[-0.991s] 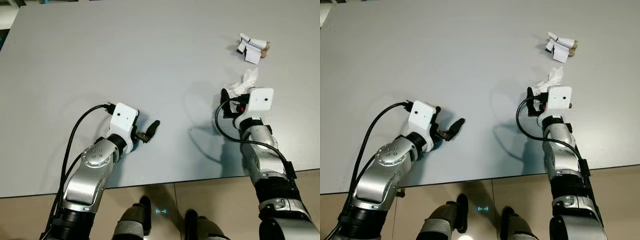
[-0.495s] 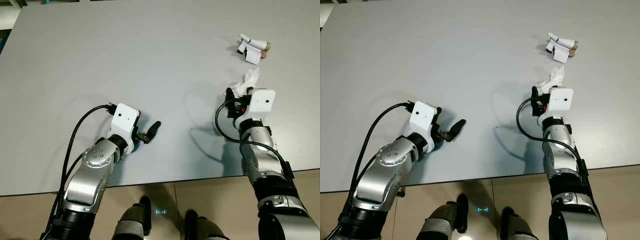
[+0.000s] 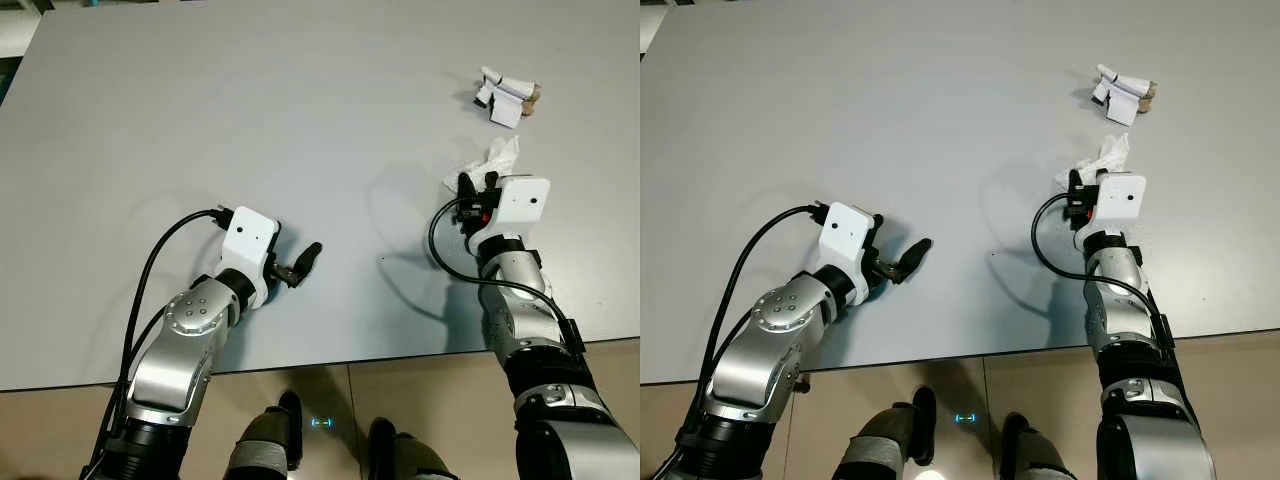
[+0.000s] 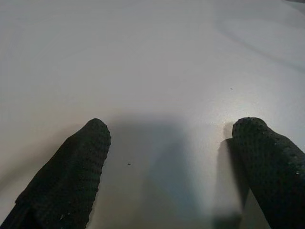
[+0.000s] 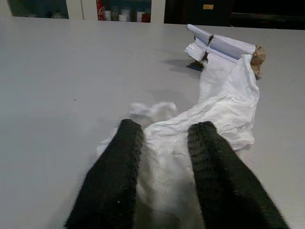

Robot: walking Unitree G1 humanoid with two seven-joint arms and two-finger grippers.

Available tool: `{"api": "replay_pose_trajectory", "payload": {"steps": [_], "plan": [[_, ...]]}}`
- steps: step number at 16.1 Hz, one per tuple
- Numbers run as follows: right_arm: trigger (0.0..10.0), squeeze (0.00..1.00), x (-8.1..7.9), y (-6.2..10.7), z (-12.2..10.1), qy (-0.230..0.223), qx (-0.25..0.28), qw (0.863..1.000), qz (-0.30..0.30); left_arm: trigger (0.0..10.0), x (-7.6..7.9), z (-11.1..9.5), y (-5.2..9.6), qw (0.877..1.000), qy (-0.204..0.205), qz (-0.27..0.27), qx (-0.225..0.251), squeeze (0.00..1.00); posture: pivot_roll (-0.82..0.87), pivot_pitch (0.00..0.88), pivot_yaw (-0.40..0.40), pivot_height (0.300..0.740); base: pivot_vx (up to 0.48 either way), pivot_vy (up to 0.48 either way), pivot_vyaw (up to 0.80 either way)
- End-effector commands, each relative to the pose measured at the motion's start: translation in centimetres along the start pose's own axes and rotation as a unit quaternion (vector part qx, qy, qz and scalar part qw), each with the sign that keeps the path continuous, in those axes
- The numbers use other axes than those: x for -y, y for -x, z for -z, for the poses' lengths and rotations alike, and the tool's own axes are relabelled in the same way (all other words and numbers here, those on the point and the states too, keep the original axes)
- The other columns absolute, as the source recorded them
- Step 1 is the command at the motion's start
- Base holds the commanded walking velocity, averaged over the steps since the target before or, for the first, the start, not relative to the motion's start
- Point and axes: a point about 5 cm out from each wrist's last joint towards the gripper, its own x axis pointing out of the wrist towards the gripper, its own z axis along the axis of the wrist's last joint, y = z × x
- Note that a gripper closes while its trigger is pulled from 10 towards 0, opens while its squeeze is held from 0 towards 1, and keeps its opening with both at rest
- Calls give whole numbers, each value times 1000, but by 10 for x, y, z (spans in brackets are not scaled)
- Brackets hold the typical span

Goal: Picking trash to rubbish bin

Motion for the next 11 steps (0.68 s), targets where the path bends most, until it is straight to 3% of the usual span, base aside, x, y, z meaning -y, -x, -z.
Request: {"api": "replay_pose_trajectory", "payload": {"steps": [1, 11], "plan": [[0, 0, -1, 22, 44, -11, -104, 994, 1, 10000, 3, 6, 1, 1000, 2, 9, -14, 0, 433, 321, 33, 740, 0, 0, 0], [0, 0, 1, 19, 46, -19, -118, 993, 16, 10000, 3, 4, -3, 1000, -2, 11, -11, 0, 438, 295, 31, 740, 0, 0, 0]]}}
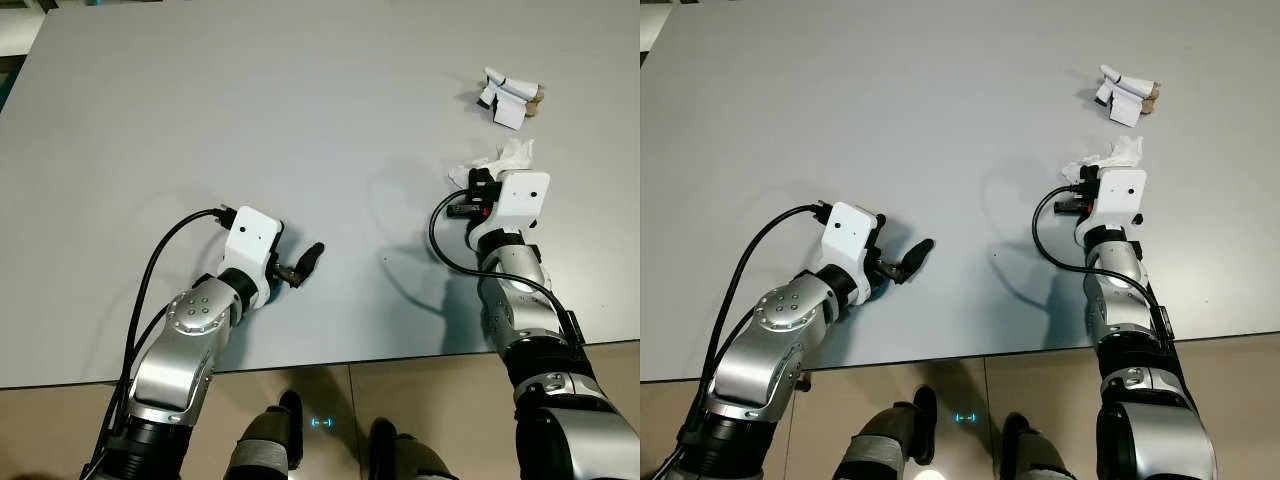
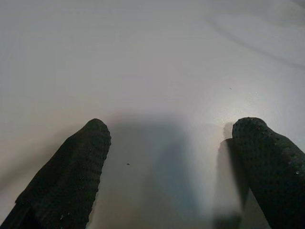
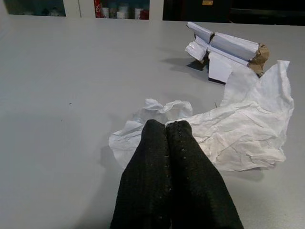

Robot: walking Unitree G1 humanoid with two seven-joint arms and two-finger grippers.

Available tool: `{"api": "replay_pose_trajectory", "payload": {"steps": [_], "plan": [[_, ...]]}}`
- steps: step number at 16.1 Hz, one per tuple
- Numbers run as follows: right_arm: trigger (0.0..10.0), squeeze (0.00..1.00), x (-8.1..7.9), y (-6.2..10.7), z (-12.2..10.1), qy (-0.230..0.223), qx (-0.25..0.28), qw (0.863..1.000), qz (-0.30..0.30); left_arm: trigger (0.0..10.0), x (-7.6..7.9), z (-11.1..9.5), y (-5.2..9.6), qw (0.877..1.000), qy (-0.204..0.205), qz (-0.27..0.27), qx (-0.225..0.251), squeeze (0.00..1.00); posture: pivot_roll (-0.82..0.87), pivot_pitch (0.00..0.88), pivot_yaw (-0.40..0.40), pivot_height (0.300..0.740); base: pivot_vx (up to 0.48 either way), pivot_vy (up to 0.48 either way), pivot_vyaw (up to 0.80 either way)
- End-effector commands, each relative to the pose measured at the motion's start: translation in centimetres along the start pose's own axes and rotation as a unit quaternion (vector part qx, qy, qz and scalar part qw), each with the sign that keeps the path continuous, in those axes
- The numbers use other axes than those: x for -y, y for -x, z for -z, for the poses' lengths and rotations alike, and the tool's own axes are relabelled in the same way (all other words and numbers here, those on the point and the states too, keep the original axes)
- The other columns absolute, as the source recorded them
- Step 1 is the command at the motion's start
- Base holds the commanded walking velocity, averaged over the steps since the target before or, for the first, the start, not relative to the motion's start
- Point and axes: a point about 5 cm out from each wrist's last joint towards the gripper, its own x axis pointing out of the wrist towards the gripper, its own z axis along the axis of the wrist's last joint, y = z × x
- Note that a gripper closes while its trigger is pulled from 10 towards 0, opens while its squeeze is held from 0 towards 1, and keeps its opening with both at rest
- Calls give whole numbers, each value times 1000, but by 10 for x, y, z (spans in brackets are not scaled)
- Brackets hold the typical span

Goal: Picking trash to rubbish bin

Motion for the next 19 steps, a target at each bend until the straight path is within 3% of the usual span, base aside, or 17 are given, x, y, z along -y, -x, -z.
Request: {"api": "replay_pose_trajectory", "payload": {"steps": [1, 5, 9, 15, 19], "plan": [[0, 0, 0, 24, 46, -16, -105, 994, 9, 10000, 2, 5, -2, 1000, 1, 7, -11, 0, 437, 292, 29, 740, 0, 0, 0], [0, 0, 0, 34, 26, -13, -27, 999, 41, 10000, 5, 3, -9, 1000, 4, 8, -1, 0, 416, 266, 18, 740, 0, 0, 0], [0, 0, 1, 63, 3, -3, 28, 997, 70, 10000, 10, 2, -19, 1000, 8, 19, 7, 0, 367, 236, 19, 740, 0, 0, 0], [0, 0, 2, 100, -24, 18, 41, 995, 94, 10000, 20, 1, -33, 999, 14, 42, 19, 0, 295, 206, 29, 740, 0, 0, 0], [0, 0, -3, 111, -43, 31, 52, 994, 93, 10000, 30, 1, -44, 998, 22, 47, 27, 0, 228, 172, 19, 740, 0, 0, 0]]}}
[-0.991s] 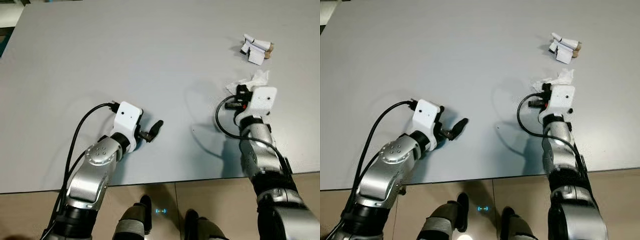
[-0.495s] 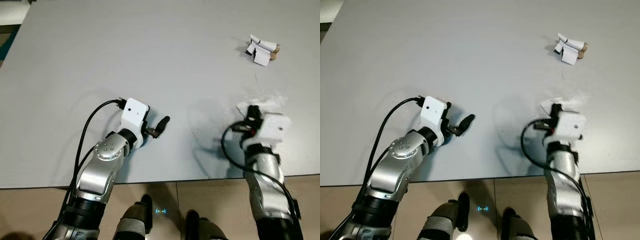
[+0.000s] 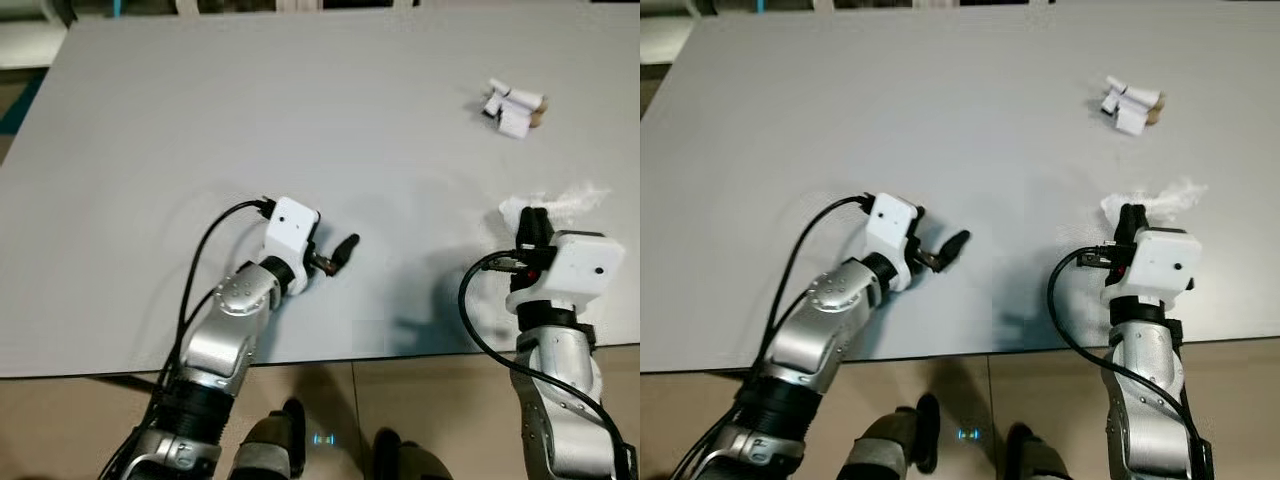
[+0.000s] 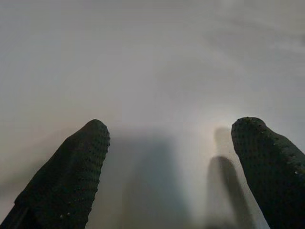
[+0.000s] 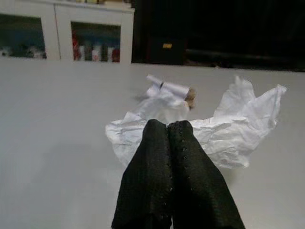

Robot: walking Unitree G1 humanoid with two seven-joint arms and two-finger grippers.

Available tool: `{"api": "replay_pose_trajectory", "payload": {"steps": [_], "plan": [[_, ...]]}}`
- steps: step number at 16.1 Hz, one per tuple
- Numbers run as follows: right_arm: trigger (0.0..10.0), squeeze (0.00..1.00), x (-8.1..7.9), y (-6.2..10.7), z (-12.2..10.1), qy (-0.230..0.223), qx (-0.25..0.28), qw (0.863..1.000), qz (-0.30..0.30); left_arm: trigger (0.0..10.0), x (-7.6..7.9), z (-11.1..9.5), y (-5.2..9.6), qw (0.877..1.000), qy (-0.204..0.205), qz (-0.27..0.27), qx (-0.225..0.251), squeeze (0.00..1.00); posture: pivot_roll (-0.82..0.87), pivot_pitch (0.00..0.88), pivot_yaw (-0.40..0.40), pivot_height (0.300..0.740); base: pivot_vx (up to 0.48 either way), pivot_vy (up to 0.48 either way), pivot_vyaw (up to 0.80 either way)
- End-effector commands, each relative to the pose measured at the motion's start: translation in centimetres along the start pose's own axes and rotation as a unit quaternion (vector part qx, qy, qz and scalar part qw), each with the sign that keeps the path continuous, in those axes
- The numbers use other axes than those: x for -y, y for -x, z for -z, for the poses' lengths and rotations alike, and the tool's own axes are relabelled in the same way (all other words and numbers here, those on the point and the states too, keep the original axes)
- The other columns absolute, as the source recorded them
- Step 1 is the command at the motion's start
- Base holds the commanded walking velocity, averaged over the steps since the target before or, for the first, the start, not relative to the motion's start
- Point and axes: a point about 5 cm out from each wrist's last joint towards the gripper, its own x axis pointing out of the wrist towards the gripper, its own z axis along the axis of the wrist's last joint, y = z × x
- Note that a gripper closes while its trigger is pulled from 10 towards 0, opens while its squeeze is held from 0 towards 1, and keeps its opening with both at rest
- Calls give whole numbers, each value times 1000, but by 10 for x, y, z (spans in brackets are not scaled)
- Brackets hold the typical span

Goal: Picking trash to rubbish bin

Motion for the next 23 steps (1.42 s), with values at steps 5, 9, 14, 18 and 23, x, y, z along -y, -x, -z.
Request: {"api": "replay_pose_trajectory", "payload": {"steps": [5, 9, 14, 18, 23], "plan": [[10000, 0, 4, 12, -17, 26, -9, 1000, 4, 10000, 19, 0, -19, 1000, 18, 14, 18, 0, 128, 116, -19, 740, 0, 0, 0], [10000, 0, 8, 17, -20, 38, -24, 999, 7, 10000, 27, 0, -29, 999, 30, 18, 27, 0, 92, 100, -29, 740, 0, 0, 0], [10000, 0, 6, 18, -23, 42, -34, 999, 1, 10000, 29, 1, -33, 999, 35, 24, 31, 0, 81, 97, -36, 740, 0, -136, 0], [10000, 0, 1, 18, -22, 39, -40, 998, -10, 10000, 23, 6, -34, 999, 29, 11, 19, 0, 82, 97, -37, 740, 0, -430, 0], [10000, 0, -3, 16, -22, 38, -43, 998, -15, 10000, 21, 7, -35, 999, 27, 8, 17, 0, 88, 93, -32, 740, 0, -443, 0]]}}
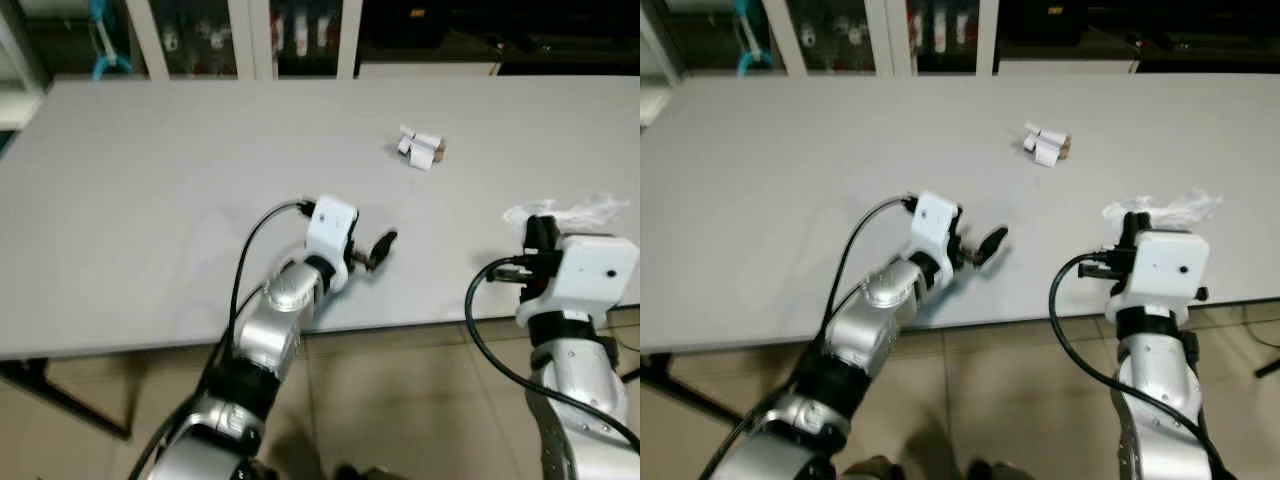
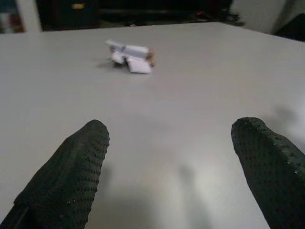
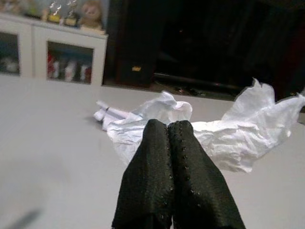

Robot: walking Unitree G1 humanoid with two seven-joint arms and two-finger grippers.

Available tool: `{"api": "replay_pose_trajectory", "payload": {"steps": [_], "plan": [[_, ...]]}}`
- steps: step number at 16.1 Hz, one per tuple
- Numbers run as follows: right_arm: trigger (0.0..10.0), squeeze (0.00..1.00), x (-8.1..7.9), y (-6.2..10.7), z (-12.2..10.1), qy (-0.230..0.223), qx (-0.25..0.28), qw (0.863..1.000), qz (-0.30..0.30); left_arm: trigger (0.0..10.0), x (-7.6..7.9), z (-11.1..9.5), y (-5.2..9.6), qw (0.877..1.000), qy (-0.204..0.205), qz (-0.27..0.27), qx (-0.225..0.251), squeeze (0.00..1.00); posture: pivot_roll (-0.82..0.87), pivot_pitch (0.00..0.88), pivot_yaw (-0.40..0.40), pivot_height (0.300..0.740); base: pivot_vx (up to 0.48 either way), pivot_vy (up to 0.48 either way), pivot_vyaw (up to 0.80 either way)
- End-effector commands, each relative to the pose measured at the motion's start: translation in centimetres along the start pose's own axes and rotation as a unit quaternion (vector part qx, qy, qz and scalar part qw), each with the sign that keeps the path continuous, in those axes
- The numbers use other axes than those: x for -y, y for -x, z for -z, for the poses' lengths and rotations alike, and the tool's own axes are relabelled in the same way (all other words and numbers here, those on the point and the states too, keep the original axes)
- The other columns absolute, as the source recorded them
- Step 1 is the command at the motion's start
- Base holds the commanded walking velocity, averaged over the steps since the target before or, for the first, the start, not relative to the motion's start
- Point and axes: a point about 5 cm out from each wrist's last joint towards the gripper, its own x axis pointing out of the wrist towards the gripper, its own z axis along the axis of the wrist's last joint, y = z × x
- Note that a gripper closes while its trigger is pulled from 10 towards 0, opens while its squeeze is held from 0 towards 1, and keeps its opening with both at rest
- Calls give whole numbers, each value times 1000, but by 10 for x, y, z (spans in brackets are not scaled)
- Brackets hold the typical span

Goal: Picking trash to rubbish bin

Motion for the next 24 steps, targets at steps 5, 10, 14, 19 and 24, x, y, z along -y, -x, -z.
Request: {"api": "replay_pose_trajectory", "payload": {"steps": [5, 10, 14, 19, 24], "plan": [[10000, 0, -4, -2, -4, 5, 4, 1000, -11, 10000, -5, 4, 1, 1000, -5, -9, -8, 0, 91, 93, -33, 740, 0, -442, 0], [10000, 0, -6, -2, -3, 6, 3, 1000, -16, 10000, -7, 5, 1, 1000, -5, -12, -9, 0, 94, 91, -34, 740, 0, -439, 0], [10000, 0, -5, -2, -3, 8, 1, 1000, -19, 10000, -7, 6, 1, 1000, -5, -15, -11, 0, 95, 92, -39, 740, 0, -437, 0], [10000, 0, -6, -2, -2, 6, -1, 1000, -23, 10000, -8, 6, 1, 1000, -5, -17, -12, 0, 95, 92, -39, 740, 0, -435, 0], [10000, 0, -6, -2, -2, 2, -2, 1000, -20, 10000, -11, 7, 1, 999, -12, -30, -15, 0, 95, 92, -39, 740, 0, -199, 0]]}}
